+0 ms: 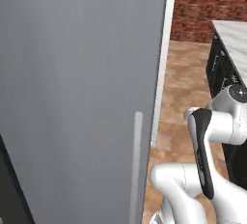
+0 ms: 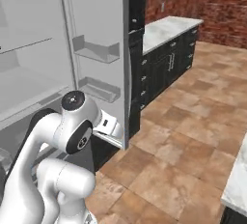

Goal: Take a sugar cube from the saucer and place it inside the coffee. Then, grab milk from the fridge and place it next to the coffee on the counter to sweeten the coffee.

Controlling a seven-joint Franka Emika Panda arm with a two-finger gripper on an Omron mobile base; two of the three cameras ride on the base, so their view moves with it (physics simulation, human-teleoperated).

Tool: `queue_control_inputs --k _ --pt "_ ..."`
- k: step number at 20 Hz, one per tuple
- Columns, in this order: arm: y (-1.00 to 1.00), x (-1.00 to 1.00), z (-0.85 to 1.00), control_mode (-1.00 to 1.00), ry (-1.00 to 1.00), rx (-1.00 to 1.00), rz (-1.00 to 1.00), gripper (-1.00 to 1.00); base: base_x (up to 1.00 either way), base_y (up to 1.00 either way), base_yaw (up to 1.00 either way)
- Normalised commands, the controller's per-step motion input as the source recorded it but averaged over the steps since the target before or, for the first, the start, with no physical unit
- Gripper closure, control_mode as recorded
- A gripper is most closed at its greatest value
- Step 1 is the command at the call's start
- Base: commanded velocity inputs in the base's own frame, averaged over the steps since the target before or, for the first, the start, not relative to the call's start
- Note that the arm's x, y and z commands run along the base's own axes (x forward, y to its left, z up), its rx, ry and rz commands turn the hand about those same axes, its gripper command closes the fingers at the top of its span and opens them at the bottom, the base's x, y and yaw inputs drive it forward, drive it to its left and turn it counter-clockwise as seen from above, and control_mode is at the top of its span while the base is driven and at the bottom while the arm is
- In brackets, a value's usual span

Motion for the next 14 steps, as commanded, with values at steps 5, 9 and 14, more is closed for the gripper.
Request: queue_control_inputs --k 5,9,14 --pt "0.0 0.0 0.0 1.0 0.0 0.0 0.0 -1.0 0.58 -0.83 0.47" --pt "0.0 0.0 0.0 1.0 0.0 0.0 0.0 -1.0 0.42 -0.32 0.38" --pt "0.0 0.0 0.0 1.0 0.0 0.0 0.0 -1.0 0.0 0.01 0.87"
